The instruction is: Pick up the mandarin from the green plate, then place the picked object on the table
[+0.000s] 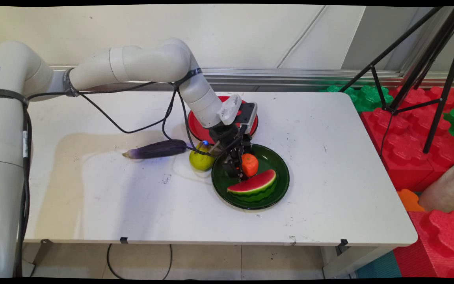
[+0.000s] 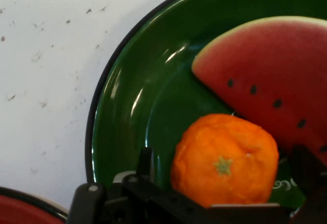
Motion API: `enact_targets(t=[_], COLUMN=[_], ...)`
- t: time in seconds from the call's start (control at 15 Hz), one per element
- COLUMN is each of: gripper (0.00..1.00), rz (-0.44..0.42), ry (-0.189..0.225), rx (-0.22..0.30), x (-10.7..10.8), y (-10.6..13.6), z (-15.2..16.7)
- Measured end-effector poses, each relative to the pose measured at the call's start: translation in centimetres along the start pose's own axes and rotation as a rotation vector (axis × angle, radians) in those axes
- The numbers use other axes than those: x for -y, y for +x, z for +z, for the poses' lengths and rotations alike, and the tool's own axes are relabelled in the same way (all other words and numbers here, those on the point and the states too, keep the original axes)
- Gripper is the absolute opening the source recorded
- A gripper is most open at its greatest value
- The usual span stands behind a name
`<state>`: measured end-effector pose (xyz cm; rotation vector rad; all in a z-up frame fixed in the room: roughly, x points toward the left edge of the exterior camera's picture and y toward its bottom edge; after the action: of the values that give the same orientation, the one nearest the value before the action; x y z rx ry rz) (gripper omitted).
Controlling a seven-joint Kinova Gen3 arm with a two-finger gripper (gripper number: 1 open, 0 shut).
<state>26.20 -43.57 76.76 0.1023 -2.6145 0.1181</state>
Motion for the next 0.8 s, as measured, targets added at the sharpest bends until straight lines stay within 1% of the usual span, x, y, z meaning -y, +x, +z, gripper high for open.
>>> enact_targets(t=[0.33,0.4,0.8], gripper=[1.00,0.00,0.00], rz=[0.020,0.024,0.043], ry=[-0.004,-0.005,-0.002], rx=[0.001,0.000,-0.002], x=[0.17,0.19,0.38], y=[0.04,0.05,0.16], z=[0.33,0.37,0.25])
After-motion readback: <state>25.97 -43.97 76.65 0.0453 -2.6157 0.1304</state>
